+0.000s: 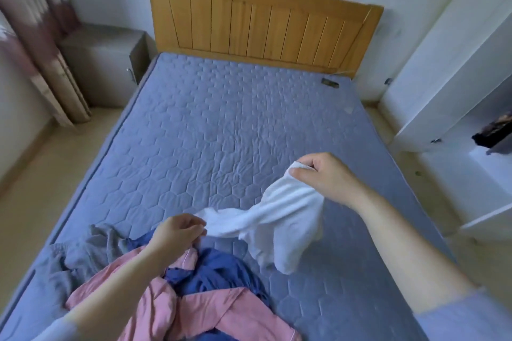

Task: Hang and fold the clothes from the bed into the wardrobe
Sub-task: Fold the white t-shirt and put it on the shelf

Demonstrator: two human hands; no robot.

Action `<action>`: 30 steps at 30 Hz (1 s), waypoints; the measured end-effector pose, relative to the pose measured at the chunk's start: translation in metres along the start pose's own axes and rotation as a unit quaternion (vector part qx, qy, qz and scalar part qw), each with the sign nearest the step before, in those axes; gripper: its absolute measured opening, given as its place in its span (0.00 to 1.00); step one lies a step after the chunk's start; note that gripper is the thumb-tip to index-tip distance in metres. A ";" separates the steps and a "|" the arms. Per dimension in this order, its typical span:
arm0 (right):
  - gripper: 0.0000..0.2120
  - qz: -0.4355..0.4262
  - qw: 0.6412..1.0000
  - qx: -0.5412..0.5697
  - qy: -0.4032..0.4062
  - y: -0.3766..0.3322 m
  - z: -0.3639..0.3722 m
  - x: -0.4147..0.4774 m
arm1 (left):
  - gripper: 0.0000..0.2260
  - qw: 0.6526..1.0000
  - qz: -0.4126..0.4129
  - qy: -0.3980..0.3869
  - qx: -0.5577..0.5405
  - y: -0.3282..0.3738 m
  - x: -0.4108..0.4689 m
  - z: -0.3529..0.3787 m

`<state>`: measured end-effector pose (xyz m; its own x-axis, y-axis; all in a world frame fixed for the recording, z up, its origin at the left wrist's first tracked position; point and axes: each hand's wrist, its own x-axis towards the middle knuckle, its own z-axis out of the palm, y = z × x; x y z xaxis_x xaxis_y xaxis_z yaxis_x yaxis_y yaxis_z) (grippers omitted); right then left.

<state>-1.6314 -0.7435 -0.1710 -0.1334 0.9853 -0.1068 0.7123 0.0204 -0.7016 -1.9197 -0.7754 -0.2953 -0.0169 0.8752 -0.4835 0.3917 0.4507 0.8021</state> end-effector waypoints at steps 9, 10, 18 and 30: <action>0.17 -0.202 0.894 -0.389 0.092 -0.139 -0.089 0.010 | 0.07 0.983 0.171 -0.019 0.056 0.098 -0.027 -0.048; 0.16 -0.222 0.876 -0.419 0.093 -0.151 -0.095 0.008 | 0.06 0.979 0.190 -0.013 0.067 0.108 -0.031 -0.053; 0.20 -0.433 0.728 -0.497 0.187 -0.214 -0.133 -0.016 | 0.03 0.944 0.318 0.037 0.075 0.162 -0.069 -0.067; 0.17 -0.508 0.641 -0.514 0.260 -0.227 -0.162 -0.033 | 0.10 0.883 0.467 -0.045 0.035 0.198 -0.094 -0.050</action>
<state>-1.6773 -0.7531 0.1058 -0.8302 0.2933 0.4742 0.5537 0.5336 0.6393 -1.8867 -0.7592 -0.0736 0.4152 0.8406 0.3479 0.2524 -0.4738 0.8437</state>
